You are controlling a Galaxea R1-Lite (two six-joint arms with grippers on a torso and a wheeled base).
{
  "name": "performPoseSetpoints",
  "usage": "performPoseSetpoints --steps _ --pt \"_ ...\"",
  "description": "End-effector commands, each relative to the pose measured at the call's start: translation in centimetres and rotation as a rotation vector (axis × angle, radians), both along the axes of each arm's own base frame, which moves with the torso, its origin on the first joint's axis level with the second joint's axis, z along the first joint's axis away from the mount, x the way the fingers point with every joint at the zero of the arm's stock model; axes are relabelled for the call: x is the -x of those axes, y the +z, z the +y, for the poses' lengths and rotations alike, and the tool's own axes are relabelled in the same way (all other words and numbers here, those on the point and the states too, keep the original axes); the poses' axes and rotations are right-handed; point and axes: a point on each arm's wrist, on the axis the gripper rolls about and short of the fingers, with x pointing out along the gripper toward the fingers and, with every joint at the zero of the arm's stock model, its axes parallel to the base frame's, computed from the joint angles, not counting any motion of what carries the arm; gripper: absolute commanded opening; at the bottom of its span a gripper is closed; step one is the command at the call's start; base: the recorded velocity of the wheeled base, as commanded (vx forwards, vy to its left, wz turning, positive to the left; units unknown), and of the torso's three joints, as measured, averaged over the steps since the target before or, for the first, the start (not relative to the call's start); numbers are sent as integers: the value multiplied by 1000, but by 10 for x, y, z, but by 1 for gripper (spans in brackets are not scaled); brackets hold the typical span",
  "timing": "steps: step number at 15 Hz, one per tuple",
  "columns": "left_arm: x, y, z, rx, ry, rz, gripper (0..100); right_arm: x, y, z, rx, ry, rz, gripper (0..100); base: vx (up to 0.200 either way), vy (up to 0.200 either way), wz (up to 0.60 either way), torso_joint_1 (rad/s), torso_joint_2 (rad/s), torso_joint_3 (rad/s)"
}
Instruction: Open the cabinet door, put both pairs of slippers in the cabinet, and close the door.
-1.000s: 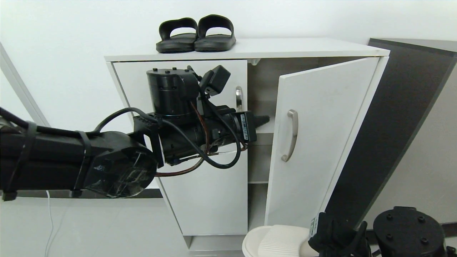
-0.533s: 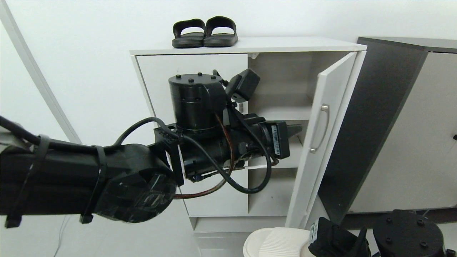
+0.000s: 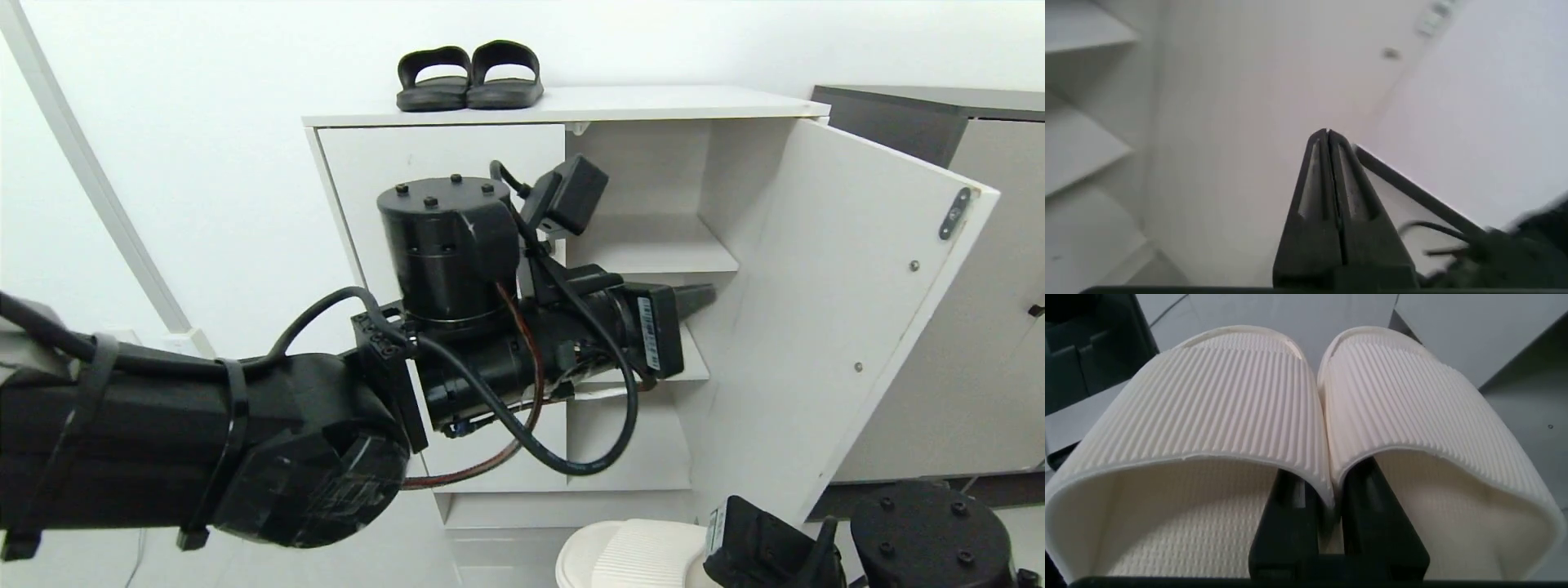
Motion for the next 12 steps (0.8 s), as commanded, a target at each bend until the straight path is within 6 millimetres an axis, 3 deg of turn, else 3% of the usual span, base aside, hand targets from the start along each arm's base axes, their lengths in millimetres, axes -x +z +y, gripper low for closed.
performPoseSetpoints --steps 1,4,5,6,7,9,12 --pt "-14 2 20 7 101 -5 0 -8 0 6 -1 -28 -2 0 0 0 0 0 0 0" --pt "-22 17 62 38 336 -41 0 -47 -8 23 63 -332 -62 0 0 0 0 0 0 0" --pt "-21 19 69 35 375 -52 0 -53 -10 29 66 -394 -65 0 0 0 0 0 0 0" --pt "-13 21 91 19 495 -70 0 -72 -9 48 18 -555 -74 0 0 0 0 0 0 0" --pt "-11 21 96 13 521 -74 0 -76 -7 52 0 -585 -77 0 0 0 0 0 0 0" --pt "24 21 131 -47 685 -127 0 -104 7 67 -92 -782 -127 0 0 0 0 0 0 0" --pt "80 24 171 -148 856 -153 0 -123 13 69 -109 -944 -195 0 0 0 0 0 0 0"
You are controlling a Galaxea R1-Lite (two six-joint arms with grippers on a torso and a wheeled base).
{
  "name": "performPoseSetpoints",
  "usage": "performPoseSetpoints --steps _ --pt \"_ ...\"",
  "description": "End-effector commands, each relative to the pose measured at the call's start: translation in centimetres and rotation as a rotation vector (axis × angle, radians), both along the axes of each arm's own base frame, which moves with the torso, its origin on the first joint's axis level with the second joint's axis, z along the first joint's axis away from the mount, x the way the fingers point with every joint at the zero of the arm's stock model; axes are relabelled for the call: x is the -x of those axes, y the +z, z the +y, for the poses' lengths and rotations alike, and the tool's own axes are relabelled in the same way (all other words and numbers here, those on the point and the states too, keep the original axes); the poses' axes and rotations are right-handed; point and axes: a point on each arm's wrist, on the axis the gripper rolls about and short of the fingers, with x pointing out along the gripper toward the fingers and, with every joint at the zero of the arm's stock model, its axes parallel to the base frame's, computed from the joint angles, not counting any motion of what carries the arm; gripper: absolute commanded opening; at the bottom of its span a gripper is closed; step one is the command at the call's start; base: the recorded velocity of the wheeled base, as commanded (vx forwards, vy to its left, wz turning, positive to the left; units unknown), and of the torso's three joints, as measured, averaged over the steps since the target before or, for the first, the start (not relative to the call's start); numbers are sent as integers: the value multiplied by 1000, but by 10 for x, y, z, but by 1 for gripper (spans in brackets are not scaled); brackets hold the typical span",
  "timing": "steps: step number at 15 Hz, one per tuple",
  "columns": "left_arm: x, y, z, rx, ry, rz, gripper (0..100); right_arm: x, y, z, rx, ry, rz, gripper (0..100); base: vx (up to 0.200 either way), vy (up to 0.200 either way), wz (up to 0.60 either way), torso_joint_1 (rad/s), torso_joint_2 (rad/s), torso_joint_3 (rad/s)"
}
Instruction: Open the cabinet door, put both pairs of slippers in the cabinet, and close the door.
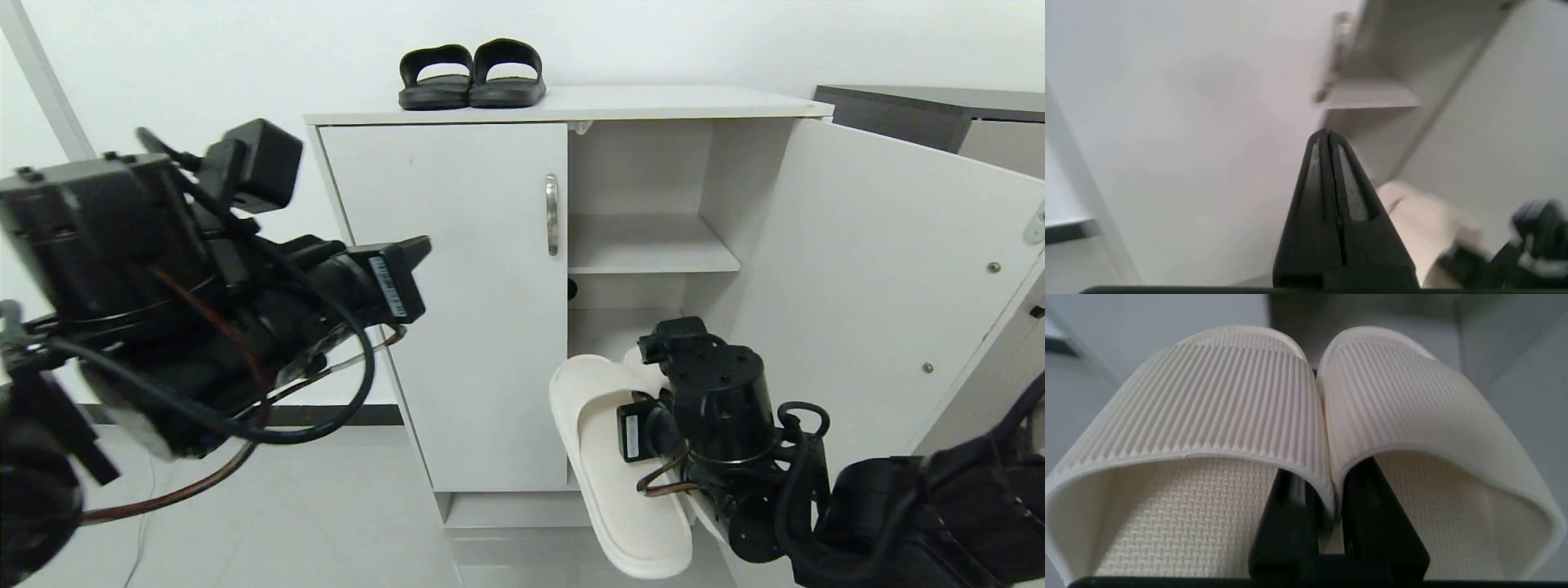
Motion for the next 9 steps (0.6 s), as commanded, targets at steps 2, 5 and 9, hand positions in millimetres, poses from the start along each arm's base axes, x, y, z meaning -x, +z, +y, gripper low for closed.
performPoseSetpoints --steps 2,5,9 --pt "96 11 68 -17 184 -55 0 -16 -7 0 10 -47 3 0 0 0 0 0 0 0" --pt "160 -17 117 -52 395 -22 0 -19 -8 -2 19 -71 -1 0 0 0 0 0 0 0" --pt "211 -99 134 -96 611 20 0 -19 -11 -3 31 -75 5 0 0 0 0 0 0 0"
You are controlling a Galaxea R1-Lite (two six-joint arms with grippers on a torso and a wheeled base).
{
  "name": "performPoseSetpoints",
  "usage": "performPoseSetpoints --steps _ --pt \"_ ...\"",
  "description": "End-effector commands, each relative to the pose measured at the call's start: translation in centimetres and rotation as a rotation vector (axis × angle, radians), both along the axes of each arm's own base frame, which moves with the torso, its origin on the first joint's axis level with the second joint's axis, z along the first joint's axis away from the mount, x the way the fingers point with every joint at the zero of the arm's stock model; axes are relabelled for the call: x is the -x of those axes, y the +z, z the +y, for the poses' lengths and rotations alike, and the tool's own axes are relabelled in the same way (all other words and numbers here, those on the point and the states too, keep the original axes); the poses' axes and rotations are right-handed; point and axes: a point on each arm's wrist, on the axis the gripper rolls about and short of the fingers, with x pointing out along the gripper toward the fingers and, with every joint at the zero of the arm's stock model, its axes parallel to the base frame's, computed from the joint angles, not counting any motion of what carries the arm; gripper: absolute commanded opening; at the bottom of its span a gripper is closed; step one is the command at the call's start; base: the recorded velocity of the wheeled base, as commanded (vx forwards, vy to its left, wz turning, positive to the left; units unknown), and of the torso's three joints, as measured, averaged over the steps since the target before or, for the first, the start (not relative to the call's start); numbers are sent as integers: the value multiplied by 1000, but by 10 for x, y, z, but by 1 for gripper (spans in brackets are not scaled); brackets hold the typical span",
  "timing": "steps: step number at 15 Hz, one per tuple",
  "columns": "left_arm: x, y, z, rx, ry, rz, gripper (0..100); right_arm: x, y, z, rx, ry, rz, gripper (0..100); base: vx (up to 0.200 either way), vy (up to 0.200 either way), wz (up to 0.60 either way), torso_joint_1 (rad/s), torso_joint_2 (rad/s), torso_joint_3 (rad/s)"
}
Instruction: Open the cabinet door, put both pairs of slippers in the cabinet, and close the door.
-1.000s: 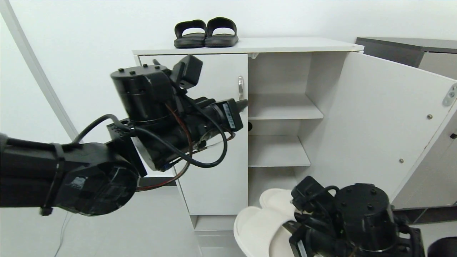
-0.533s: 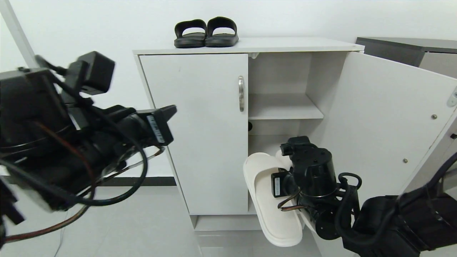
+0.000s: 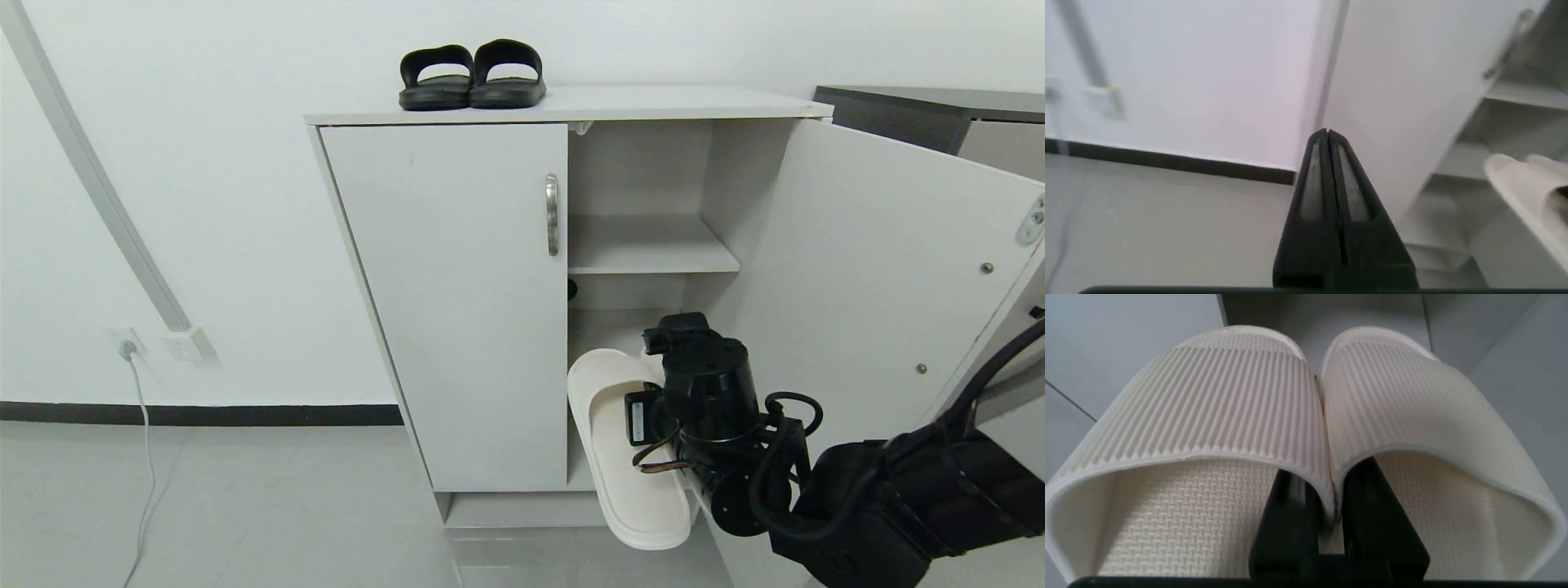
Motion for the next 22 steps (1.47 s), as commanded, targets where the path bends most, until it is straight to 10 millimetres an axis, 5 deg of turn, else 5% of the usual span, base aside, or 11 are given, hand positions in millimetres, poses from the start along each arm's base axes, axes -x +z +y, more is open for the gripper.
performPoseSetpoints --steps 1,3,5,11,22 --pt "48 -86 11 -20 213 5 0 0 -1 0 3 1 3 0 0 0 0 0 0 0" --pt "53 -122 11 -46 289 37 0 1 -2 0 4 1 4 0 0 0 0 0 0 0" --pt "64 -133 9 -86 202 7 0 0 -2 0 5 -1 5 0 0 0 0 0 0 0" --pt "65 -138 4 -115 -49 24 0 0 -3 0 8 -1 7 0 0 0 0 0 0 0" --pt "64 -137 4 -68 -65 5 0 -3 0 5 -2 -42 -19 0 0 -18 0 0 0 0"
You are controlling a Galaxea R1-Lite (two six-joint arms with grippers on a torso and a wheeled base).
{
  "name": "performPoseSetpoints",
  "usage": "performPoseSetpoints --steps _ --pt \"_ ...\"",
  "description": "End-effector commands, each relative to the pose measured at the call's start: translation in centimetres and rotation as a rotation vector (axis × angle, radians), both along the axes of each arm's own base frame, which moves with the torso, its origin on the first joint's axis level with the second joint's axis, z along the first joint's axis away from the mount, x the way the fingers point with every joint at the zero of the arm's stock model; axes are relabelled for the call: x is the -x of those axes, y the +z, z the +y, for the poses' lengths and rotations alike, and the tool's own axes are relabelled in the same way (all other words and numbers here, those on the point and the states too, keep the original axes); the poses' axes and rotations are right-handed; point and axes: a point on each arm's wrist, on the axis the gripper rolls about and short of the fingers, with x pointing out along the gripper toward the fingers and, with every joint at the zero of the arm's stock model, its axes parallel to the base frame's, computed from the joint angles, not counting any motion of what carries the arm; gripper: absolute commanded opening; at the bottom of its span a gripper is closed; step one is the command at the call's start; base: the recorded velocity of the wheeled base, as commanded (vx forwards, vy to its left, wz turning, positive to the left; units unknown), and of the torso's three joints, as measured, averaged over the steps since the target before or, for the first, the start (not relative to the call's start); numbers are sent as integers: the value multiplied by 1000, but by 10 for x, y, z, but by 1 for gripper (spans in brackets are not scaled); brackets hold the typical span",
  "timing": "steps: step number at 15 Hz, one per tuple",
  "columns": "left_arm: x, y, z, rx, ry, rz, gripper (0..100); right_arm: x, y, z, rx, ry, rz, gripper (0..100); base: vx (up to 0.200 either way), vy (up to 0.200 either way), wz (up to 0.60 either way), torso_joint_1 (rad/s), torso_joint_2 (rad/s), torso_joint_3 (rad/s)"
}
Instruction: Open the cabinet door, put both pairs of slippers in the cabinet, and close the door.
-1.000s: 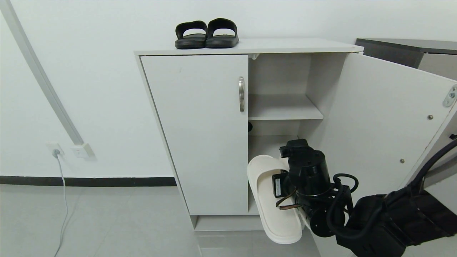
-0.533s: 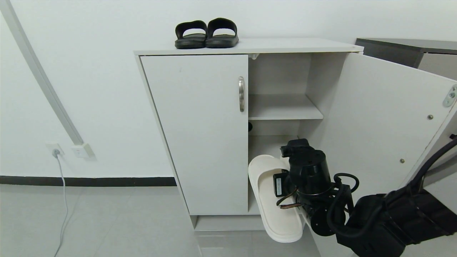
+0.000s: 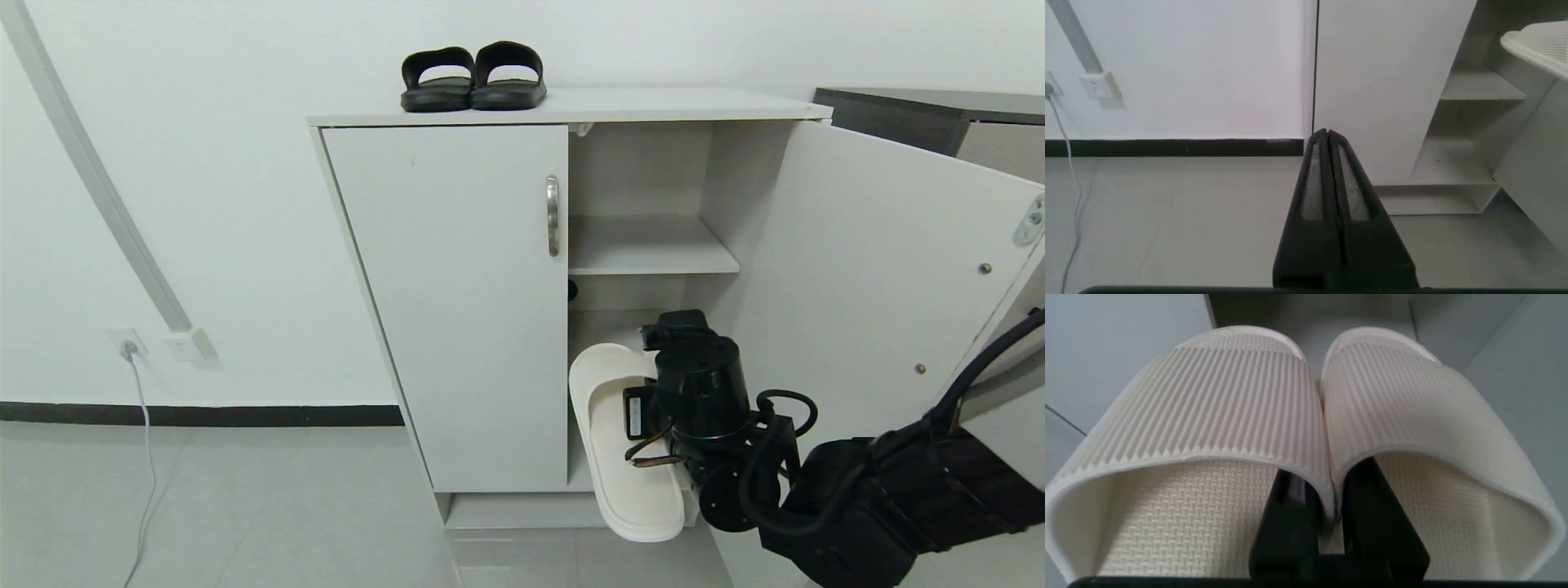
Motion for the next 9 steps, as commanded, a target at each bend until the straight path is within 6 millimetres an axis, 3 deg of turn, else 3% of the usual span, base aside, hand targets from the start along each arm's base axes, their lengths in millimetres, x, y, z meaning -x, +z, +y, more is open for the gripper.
performPoseSetpoints --steps 1,3,9 --pt "0 0 0 0 1 2 0 0 0 1 0 1 0 0 0 -200 0 7 -2 2" --pt "0 0 0 0 1 2 0 1 0 2 -1 7 0 0 0 -200 0 2 2 2" --pt "0 0 0 3 1 1 0 4 -5 5 8 18 10 0 0 0 0 0 0 0"
